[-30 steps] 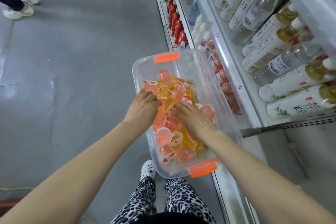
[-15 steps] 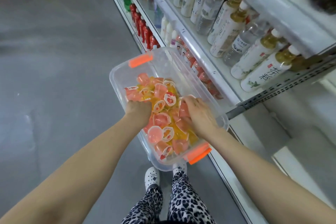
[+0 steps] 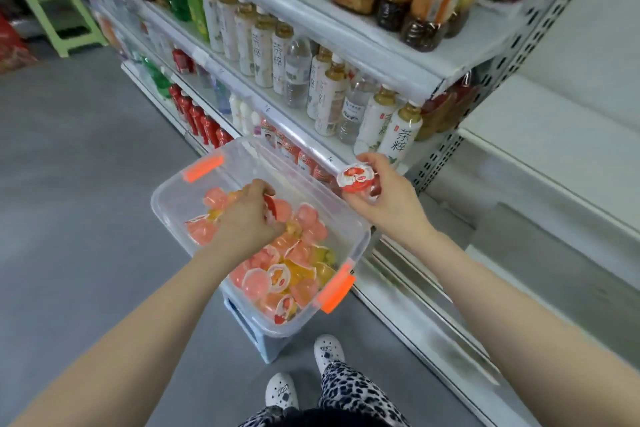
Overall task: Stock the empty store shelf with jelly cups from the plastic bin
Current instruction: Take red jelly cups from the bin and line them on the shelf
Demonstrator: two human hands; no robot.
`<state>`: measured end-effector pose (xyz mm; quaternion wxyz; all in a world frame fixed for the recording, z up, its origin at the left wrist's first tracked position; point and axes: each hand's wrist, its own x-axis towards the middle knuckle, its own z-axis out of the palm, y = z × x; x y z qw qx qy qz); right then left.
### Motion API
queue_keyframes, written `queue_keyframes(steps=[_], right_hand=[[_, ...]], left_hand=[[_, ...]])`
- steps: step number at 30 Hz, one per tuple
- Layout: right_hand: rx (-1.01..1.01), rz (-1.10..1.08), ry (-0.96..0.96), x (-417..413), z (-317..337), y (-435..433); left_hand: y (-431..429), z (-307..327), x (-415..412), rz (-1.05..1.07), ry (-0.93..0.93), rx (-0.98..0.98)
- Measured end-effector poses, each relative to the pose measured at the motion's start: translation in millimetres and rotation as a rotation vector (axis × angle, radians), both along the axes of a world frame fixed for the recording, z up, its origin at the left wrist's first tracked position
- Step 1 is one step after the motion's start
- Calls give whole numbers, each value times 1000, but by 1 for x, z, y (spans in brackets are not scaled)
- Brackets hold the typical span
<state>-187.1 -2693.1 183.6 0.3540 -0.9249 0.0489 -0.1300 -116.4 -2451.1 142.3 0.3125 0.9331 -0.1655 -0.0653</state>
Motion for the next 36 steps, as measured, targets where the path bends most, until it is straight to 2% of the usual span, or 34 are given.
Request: queue_keyframes(steps=[6, 12, 16, 18, 21, 25, 36], right_hand=[[24, -100, -113, -43, 55, -40], [47, -318, -152, -80, 94, -95], [59, -431, -175, -96, 119, -145], [73, -492, -172, -100, 133, -170], [67, -549, -154, -99, 147, -207], [33, -579, -141, -85, 149, -248], [-97, -511, -12, 10, 112, -329]], left_hand=[[-55, 46, -15, -160, -10, -149], [-128, 89, -36, -406, -35, -258], [-179, 111, -50, -480, 90, -334], [-206, 120, -55, -517, 31, -340], [-246, 133, -56, -517, -22, -362], [-295, 142, -50, -494, 6, -377], [-372, 136, -7, -285, -19, -297]])
